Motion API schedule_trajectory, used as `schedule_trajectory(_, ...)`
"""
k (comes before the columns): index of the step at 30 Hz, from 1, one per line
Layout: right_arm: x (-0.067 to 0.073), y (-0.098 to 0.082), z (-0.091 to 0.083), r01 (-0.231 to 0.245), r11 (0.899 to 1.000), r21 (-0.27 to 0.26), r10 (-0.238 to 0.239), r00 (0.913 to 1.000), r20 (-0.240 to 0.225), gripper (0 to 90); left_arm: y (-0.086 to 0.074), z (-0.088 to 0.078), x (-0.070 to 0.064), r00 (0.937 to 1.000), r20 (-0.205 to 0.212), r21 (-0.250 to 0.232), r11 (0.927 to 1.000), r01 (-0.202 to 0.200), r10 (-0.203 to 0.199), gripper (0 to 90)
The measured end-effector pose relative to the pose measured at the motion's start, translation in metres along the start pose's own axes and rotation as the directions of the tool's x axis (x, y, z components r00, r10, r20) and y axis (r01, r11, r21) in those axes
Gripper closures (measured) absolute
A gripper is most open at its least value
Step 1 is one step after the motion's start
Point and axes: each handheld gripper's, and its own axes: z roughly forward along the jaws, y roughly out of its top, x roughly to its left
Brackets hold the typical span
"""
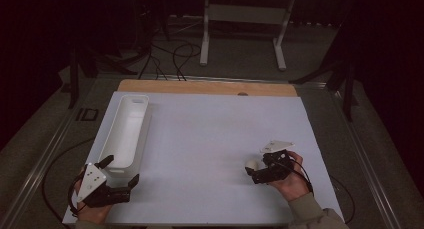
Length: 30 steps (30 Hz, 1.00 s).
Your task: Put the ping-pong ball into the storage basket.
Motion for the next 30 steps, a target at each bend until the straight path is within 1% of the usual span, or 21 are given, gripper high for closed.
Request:
schedule_trajectory(18,0.0,0.001,0.007,0.001,1.0,0.026,-0.001,1.0,-0.003,8.1,0.0,0.0,0.0,1.0,0.0,0.002,1.0,-0.001,0.001,0.0)
schedule_trajectory(30,0.0,0.001,0.015,0.003,0.998,0.062,-0.003,1.0,-0.006,8.1,0.0,0.0,0.0,1.0,0.0,0.001,1.0,-0.002,0.002,0.0)
